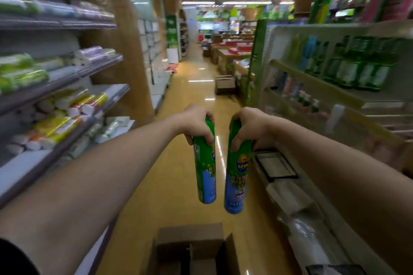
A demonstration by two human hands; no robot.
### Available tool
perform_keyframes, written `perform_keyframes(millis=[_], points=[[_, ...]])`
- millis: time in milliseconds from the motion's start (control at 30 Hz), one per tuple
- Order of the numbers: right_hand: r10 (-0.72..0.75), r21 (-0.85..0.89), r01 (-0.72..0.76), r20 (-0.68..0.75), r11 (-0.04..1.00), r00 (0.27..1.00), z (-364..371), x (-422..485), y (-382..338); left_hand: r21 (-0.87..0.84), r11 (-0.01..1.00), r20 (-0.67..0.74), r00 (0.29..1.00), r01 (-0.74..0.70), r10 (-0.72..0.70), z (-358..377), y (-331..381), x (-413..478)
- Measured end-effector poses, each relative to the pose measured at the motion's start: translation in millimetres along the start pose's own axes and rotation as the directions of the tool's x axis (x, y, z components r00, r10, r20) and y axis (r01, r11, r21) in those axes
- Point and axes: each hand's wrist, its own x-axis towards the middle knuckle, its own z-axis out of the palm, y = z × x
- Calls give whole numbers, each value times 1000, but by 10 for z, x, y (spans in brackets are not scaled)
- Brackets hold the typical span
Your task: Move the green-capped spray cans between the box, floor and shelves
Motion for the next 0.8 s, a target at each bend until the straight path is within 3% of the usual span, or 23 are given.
perform_keyframes(millis=[267,500,800], points=[[-159,-65,178,229,982,960,522,1124,-118,-2,962,57,961,271,-271,197,-795,283],[-155,-113,216,396,970,905,1618,1698,-123,-7,903,111,898,430,-427,887,-1862,269],[-52,-185,158,476,970,878,3491,2178,284,66,896,301,848,438,-437,2231,-3277,233]])
